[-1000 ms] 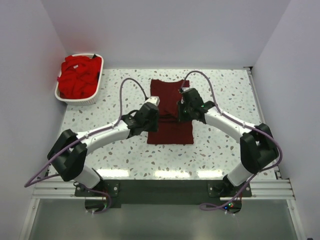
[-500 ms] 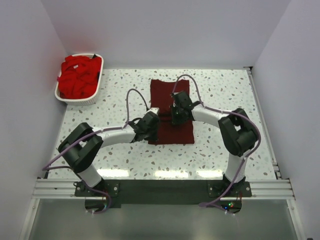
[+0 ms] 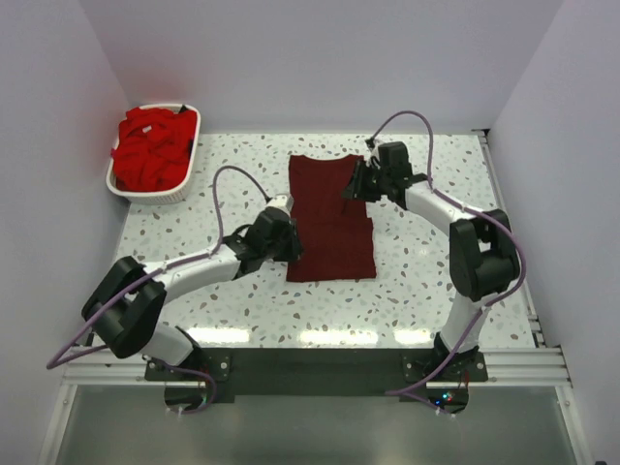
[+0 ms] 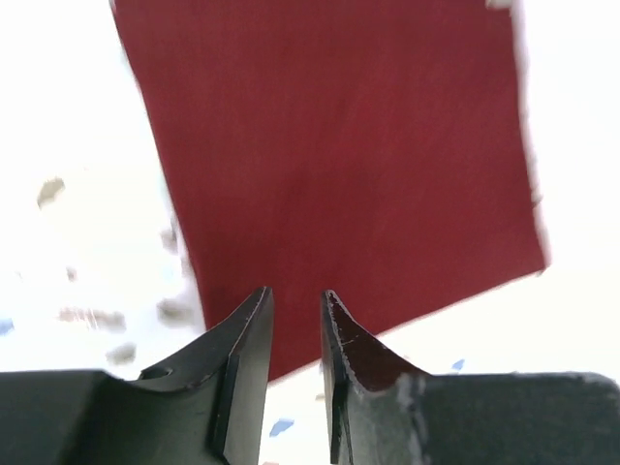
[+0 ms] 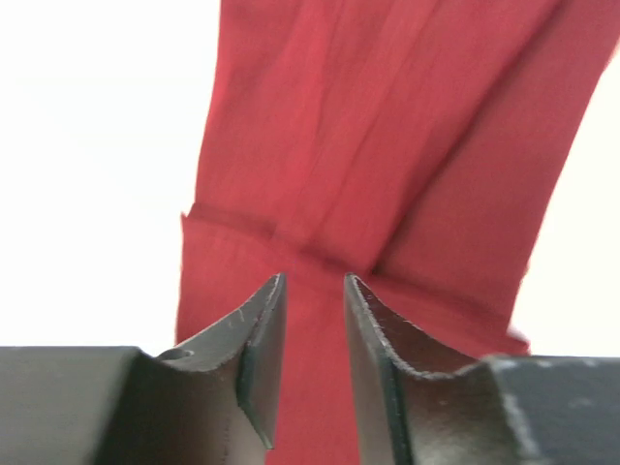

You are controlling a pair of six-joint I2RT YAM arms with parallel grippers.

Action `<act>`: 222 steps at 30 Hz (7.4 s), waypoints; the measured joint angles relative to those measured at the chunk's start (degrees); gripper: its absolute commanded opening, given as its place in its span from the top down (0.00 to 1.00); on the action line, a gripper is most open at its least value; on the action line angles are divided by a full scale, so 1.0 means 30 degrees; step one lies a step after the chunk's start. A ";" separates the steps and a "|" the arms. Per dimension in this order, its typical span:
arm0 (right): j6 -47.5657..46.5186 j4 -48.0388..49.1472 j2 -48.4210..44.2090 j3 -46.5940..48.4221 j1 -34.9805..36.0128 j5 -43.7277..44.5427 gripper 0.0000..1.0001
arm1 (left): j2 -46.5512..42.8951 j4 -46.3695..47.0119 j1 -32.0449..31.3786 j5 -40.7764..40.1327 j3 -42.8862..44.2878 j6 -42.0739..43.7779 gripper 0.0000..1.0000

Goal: Fold and stack the t-shirts
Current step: Fold the tshirt

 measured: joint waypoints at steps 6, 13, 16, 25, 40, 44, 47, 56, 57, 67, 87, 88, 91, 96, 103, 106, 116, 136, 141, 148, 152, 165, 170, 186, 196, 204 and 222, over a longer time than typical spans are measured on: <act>0.1515 0.2652 -0.0809 -0.4051 -0.0947 -0.4532 0.63 | 0.1231 0.3818 0.2973 0.2076 0.0852 0.0015 0.78; 0.2863 0.5690 0.1625 -0.4889 -0.2419 -0.7373 0.63 | 0.6747 0.5960 0.3861 0.3606 0.3417 0.0095 0.83; 0.3096 0.6156 0.2645 -0.4911 -0.3198 -0.7701 0.64 | 0.8051 0.6375 0.4350 0.3840 0.3475 0.0007 0.84; 0.3563 0.7147 0.1508 -0.6397 -0.3672 -0.8284 0.53 | 0.7723 0.6696 0.5056 0.4809 0.3381 0.0175 0.67; 0.5741 1.2218 -0.3315 -1.5744 -0.2324 -1.2050 0.50 | 0.0627 0.6972 0.1406 0.5370 -0.4524 -0.1035 0.78; 0.6586 1.4608 -0.1778 -1.6990 -0.2994 -1.3078 0.52 | 0.1188 0.8415 0.1523 0.5595 -0.5646 -0.2171 0.82; 0.7176 1.6116 -0.1523 -1.7500 -0.3213 -1.3362 0.51 | 0.1428 0.9428 0.1530 0.5756 -0.6047 -0.2812 0.83; 0.3504 0.7555 -0.7577 -1.6750 -0.3169 -0.9748 0.39 | -0.2426 0.6783 0.1515 0.5064 -0.7439 -0.3504 0.57; 0.3133 0.6484 -0.8495 -1.6560 -0.3118 -0.9173 0.37 | -0.3031 0.6040 0.1515 0.4772 -0.7366 -0.3468 0.53; 0.0816 -0.3847 -1.3406 -1.2531 0.1209 0.0503 0.31 | -0.3060 -0.2492 0.0029 0.0714 -0.2514 -0.1370 0.27; 0.0721 -0.7679 -1.1795 -1.1912 0.3745 0.5727 0.36 | 0.2871 -0.5901 -0.1661 -0.2382 0.1821 0.0612 0.62; 0.0721 -0.7701 -1.1650 -1.1876 0.3869 0.5865 0.36 | 0.2943 -0.5887 -0.1676 -0.2375 0.1894 0.0612 0.62; 0.0729 -0.7737 -1.1227 -1.1715 0.4269 0.6470 0.37 | 0.3016 -0.5770 -0.1763 -0.2368 0.1923 0.0576 0.70; 0.0816 -0.7781 -1.0244 -1.1271 0.4794 0.7074 0.38 | 0.3053 -0.5384 -0.1902 -0.2076 0.1872 0.0452 0.90; 0.1144 -0.7570 -0.8750 -1.0433 0.5384 0.7257 0.48 | 0.2878 -0.5071 -0.2040 -0.1945 0.1581 0.0284 1.00; 0.1282 -0.7490 -0.8255 -1.0360 0.5464 0.7264 0.52 | 0.2754 -0.4969 -0.2069 -0.1880 0.1421 0.0051 1.00; 0.1603 -0.7286 -0.7584 -1.0360 0.5493 0.7417 0.57 | 0.2273 -0.4881 -0.2288 -0.1566 0.0903 -0.0415 1.00; 0.1880 -0.6980 -0.6397 -0.9814 0.5493 0.8218 0.59 | 0.1982 -0.4918 -0.2288 -0.1362 0.0634 -0.0583 1.00; 0.2011 -0.6674 -0.6557 -1.0105 0.5493 0.8138 0.65 | 0.1851 -0.5166 -0.2353 -0.1253 0.0561 -0.0590 1.00; 0.2149 -0.6186 -0.6688 -1.0280 0.5683 0.7614 1.00 | 0.1727 -0.5282 -0.2368 -0.1020 0.0459 -0.0590 1.00; 0.2477 -0.6732 -0.7592 -1.0928 0.6761 0.7519 1.00 | 0.0707 -0.6244 -0.2725 -0.0554 -0.0277 -0.0984 1.00; 0.6499 -1.6895 -1.6138 -1.0185 1.5300 0.4408 1.00 | -0.8298 -1.3755 -1.0244 0.3730 -0.2557 -0.6732 1.00; 0.4918 -2.0036 -1.3114 -0.2761 1.3690 0.6798 1.00 | -0.6280 -1.7107 -0.6608 0.1960 0.2878 -0.4619 1.00; -0.1144 -1.8870 -0.5712 0.3453 0.6244 0.5202 1.00 | -0.1800 -1.5424 0.2106 0.1603 0.6586 0.2514 1.00; -0.2535 -1.6735 -0.2448 0.3701 0.2645 0.2863 1.00 | 0.2871 -1.2597 0.3942 0.2084 0.8998 0.4116 1.00; -0.2703 -1.4025 0.0656 0.3555 0.1093 0.1931 1.00 | 0.6564 -0.9486 0.4830 0.2113 0.9814 0.4575 1.00; -0.1814 -0.8021 0.0270 -0.1647 0.0328 0.2120 1.00 | 0.6907 -0.5748 0.4743 0.3264 0.8954 0.4597 1.00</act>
